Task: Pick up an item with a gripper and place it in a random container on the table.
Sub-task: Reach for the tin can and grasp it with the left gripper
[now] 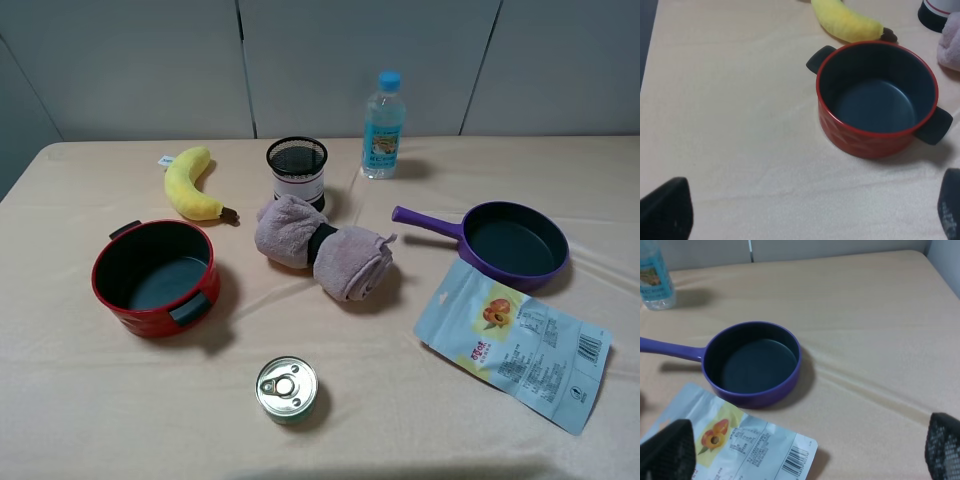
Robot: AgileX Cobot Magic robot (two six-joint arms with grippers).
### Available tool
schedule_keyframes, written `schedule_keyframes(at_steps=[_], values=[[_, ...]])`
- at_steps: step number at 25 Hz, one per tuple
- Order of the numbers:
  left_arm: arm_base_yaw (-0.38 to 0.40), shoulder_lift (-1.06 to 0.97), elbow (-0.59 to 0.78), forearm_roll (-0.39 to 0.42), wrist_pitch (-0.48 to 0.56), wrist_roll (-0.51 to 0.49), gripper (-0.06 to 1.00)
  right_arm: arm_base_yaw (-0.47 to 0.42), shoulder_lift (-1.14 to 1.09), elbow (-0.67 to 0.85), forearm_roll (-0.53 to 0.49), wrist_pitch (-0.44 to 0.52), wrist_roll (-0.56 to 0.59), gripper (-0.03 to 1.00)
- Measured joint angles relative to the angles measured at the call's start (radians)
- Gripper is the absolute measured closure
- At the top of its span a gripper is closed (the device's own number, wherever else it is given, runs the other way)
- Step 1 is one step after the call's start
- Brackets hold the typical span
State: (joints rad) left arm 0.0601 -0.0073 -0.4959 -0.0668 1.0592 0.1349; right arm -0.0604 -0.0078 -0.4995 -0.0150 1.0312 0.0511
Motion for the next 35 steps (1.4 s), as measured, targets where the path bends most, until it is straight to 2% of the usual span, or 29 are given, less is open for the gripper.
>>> schedule_keyframes(at_steps=[35], values=[[0.0, 0.0, -0.035, -0.003, 0.002, 0.0, -0.05, 0.0, 0.0, 0.0, 0.0, 0.0, 0.0, 0.27]])
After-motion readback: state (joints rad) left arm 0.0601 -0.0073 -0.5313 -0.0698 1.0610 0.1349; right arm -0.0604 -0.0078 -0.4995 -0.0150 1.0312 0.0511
